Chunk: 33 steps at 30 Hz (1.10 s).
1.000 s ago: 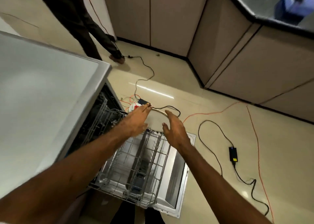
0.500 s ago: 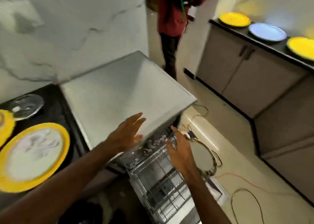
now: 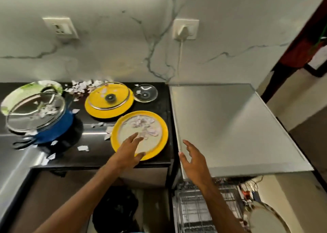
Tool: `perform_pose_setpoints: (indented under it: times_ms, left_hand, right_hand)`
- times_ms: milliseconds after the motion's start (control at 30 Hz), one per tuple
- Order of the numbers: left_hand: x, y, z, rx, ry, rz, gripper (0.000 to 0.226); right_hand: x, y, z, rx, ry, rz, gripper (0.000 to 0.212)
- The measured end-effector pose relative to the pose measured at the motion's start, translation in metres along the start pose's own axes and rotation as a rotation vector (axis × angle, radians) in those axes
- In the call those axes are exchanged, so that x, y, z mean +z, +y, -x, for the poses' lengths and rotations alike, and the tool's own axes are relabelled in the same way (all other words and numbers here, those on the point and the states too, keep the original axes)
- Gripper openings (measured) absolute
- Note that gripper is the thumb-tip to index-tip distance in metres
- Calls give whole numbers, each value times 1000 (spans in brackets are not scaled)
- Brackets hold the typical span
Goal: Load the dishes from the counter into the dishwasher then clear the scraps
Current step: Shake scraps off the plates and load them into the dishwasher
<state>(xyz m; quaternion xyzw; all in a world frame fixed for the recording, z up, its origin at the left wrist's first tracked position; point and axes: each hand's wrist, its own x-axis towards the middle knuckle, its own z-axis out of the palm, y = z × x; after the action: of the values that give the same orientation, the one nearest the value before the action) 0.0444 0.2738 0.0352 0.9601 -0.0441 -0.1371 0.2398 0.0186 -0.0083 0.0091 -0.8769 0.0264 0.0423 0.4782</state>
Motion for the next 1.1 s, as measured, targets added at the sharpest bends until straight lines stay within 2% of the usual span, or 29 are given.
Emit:
perform_pose_setpoints:
  times_ms: [233,333,533,667,733,833,933,1033,1100]
  left_hand:
    - [-17,-83,6,-200,-46,123,70]
    - [-23,-95,-2,-257,-18,245,68]
    - [-35,-98,-28,-384,-80,442,74]
    - [-30,-100,-44,-535,7,639,73]
    - [-30,-98,-52,-593,61,655,68]
    - [-25,-92,-59,-592,23,699,57]
    - [-18,-83,-62,-567,-38,651,62]
    - [-19,-89,-77,-609,-19,633,46]
    - [-25,-98,-85,-610,-38,497,51]
  right_hand:
    - [94,-40,-33,54,-174,77,59]
    - [118,-52,-45,136,-154,79,58]
    - [133,-68,-70,270,-50,201,62]
    - [133,-69,-86,331,-8,280,58]
    - [131,-69,-97,373,14,295,55]
    - [129,-69,-111,441,1,253,41]
    - [131,-66,-121,474,-7,185,30]
    - [130,-64,-129,512,-7,39,34]
    - [127,-64,-132,491,-33,2,40]
